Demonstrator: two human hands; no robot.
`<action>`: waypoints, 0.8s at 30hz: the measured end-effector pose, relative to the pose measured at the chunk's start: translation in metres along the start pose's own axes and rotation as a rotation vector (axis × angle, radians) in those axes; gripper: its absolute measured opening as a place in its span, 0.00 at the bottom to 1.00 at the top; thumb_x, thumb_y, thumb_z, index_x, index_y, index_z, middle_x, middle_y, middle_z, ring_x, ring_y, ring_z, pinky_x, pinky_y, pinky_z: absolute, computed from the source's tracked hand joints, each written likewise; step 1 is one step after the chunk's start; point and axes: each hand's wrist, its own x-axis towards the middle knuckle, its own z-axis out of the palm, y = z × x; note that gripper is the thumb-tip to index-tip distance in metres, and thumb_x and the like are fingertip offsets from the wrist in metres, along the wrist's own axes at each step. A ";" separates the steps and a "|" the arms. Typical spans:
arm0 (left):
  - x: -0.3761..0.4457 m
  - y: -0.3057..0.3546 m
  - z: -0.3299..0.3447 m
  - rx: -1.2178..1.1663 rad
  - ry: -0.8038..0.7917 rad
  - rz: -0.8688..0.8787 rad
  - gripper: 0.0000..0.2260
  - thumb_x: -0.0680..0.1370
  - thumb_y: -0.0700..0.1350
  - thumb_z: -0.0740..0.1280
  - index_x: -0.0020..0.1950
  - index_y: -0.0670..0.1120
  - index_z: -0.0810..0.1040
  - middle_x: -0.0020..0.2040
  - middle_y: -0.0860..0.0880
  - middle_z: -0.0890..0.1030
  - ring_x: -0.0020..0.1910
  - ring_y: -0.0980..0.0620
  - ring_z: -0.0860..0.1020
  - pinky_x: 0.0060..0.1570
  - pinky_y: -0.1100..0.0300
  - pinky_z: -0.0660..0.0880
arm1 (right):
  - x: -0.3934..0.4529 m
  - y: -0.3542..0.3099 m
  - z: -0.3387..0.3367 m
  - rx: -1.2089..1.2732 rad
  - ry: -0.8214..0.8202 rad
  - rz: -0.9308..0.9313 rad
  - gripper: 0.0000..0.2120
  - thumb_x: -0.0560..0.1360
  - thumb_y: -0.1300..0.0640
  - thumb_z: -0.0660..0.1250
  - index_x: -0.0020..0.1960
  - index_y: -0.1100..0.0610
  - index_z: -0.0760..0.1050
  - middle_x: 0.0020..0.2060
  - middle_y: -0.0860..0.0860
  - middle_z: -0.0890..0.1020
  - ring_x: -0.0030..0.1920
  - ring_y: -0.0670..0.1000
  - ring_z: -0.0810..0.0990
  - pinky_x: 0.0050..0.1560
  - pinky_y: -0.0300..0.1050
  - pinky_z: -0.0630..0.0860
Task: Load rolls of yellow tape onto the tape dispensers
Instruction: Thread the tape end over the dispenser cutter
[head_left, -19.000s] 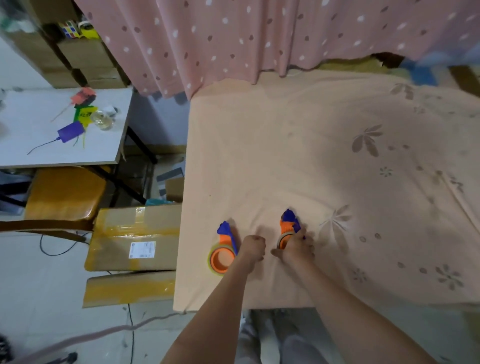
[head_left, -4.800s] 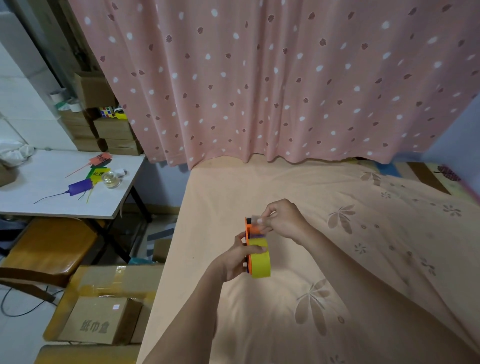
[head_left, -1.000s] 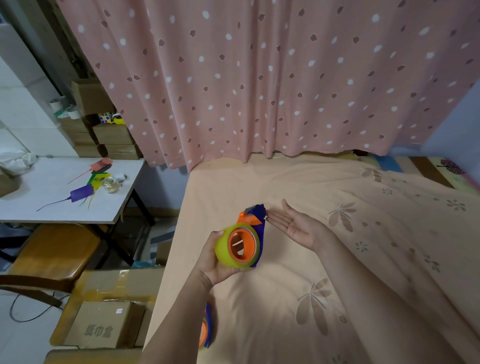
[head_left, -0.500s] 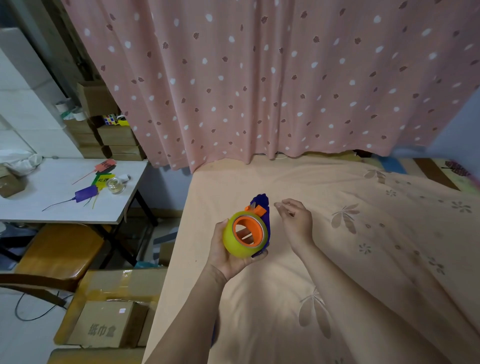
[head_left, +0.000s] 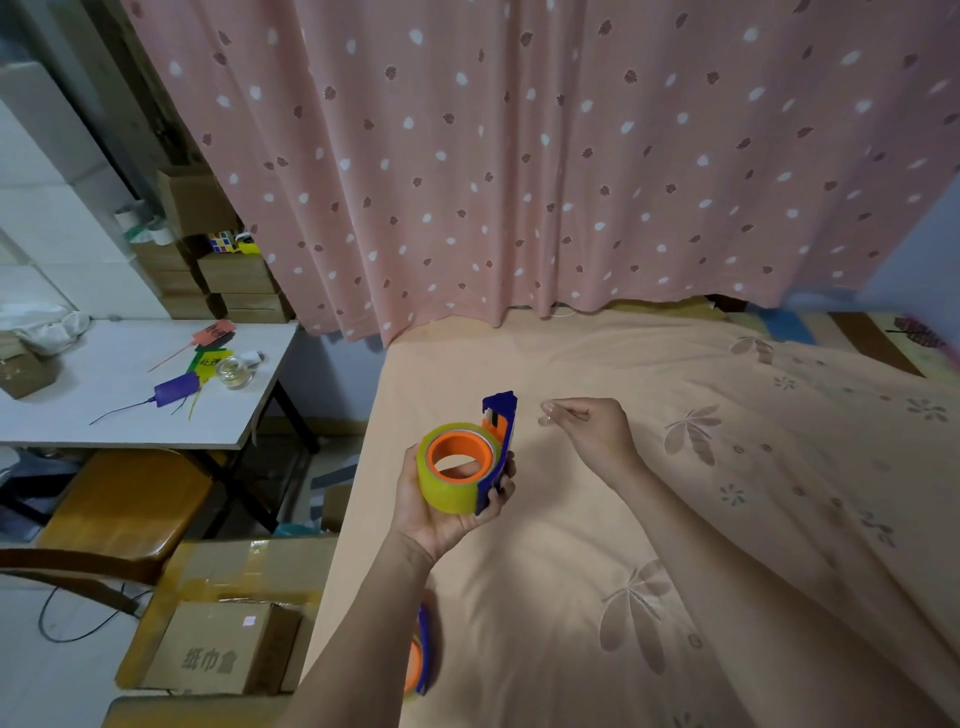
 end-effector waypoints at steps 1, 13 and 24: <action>0.001 0.000 0.000 0.008 0.006 0.005 0.38 0.73 0.67 0.55 0.76 0.44 0.59 0.64 0.41 0.72 0.58 0.44 0.74 0.53 0.56 0.77 | 0.000 0.000 0.001 0.007 0.002 -0.003 0.05 0.77 0.58 0.72 0.47 0.56 0.87 0.42 0.51 0.88 0.50 0.53 0.87 0.54 0.42 0.80; 0.018 -0.004 0.012 0.105 0.168 0.183 0.34 0.69 0.59 0.72 0.70 0.42 0.72 0.67 0.39 0.74 0.59 0.35 0.76 0.57 0.44 0.76 | -0.024 0.021 0.037 0.149 0.123 0.186 0.06 0.77 0.56 0.69 0.43 0.57 0.79 0.39 0.51 0.86 0.45 0.53 0.85 0.52 0.56 0.82; 0.027 -0.027 -0.019 0.416 0.311 0.212 0.22 0.69 0.58 0.74 0.59 0.48 0.85 0.60 0.40 0.83 0.56 0.39 0.82 0.59 0.40 0.77 | -0.059 0.040 0.045 0.451 0.061 0.522 0.12 0.78 0.63 0.61 0.48 0.67 0.83 0.41 0.58 0.85 0.43 0.57 0.80 0.44 0.49 0.80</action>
